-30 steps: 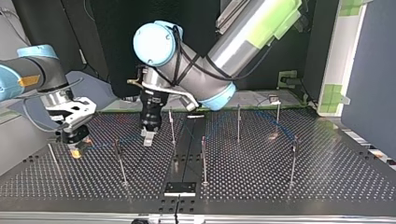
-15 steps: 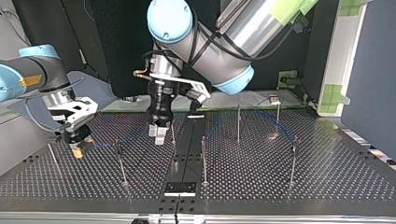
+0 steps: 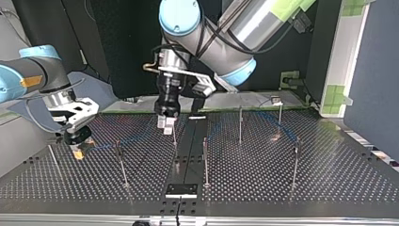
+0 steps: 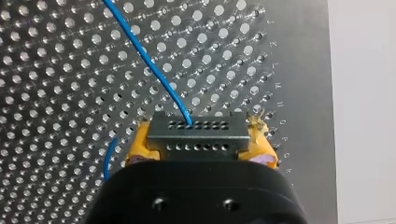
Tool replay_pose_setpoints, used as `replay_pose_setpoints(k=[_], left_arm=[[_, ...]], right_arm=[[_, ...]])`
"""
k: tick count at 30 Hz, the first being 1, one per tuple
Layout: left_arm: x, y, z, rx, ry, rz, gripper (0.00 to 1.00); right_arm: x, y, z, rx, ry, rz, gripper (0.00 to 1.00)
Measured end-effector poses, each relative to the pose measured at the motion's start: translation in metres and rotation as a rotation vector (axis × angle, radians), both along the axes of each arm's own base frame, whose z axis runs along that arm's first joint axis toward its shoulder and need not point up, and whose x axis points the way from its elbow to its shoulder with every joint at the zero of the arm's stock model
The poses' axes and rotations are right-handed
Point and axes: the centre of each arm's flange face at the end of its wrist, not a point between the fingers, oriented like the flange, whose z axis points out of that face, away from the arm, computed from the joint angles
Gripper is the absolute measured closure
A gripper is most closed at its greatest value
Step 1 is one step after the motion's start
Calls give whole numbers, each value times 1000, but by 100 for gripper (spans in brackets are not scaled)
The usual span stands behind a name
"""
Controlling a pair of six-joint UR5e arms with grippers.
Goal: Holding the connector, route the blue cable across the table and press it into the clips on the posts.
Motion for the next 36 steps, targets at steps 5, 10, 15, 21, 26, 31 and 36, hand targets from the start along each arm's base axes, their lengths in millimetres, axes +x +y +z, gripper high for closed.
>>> replay_pose_setpoints(k=[5, 10, 15, 21, 26, 31, 36], left_arm=[[2, 3, -25, 10, 11, 7, 0], [4, -1, -66, 45, 39, 4, 0], [2, -3, -115, 92, 75, 2, 0], [0, 1, -161, 126, 109, 6, 0], [3, 15, -187, 137, 126, 28, 0], [9, 32, -219, 156, 153, 56, 0], [17, 54, -243, 165, 172, 96, 0]], right_arm=[[0, 0, 0, 0, 3, 1, 100], [0, 0, 0, -1, 3, -1, 100], [-1, 0, 0, -1, 3, -3, 100], [0, -1, -1, 0, 4, -3, 100], [-1, -1, -1, 0, 5, -5, 100], [-2, -2, -1, 0, 5, -8, 100], [-3, -2, -1, 1, 5, -9, 100]])
